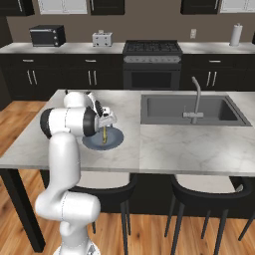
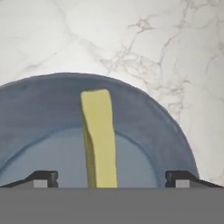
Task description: Retrieve the butter from the fridge and place it on a plate on the dining table. Then retrieve the butter knife by the fridge and place it near the plate.
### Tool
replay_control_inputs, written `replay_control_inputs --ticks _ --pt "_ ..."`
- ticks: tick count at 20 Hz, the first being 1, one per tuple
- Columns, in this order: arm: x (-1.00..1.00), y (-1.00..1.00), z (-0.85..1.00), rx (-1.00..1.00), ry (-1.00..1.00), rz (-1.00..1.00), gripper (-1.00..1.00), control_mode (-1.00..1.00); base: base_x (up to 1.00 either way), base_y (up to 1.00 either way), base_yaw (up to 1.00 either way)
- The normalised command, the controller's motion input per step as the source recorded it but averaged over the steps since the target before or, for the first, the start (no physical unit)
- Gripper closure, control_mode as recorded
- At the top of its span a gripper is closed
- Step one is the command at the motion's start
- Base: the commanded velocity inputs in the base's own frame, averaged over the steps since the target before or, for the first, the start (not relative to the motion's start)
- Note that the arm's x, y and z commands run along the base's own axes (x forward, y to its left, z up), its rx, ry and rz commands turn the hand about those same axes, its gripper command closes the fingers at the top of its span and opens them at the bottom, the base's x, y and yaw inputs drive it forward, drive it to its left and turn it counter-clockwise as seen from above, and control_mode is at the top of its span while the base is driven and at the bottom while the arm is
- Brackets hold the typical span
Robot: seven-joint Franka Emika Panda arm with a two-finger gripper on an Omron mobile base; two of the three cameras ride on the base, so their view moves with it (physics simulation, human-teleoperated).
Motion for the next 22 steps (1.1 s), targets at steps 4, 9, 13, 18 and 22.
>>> replay_control_inputs --ticks 4,9,13,18,22 --pt "-0.26 0.00 0.74 -0.01 0.15 -0.36 -1.00 -1.00 0.00 0.00 0.00" --pt "-0.64 -0.53 0.93 0.16 0.15 -0.32 -1.00 -1.00 0.00 0.00 0.00" --pt "-1.00 -0.53 0.34 0.21 0.00 -0.28 -1.00 -1.00 0.00 0.00 0.00" --pt "-1.00 -0.15 0.46 0.18 -0.22 -0.14 -1.00 -1.00 0.00 0.00 0.00" --pt "-1.00 0.02 0.45 0.06 -0.05 -0.02 -1.00 -1.00 0.00 0.00 0.00"
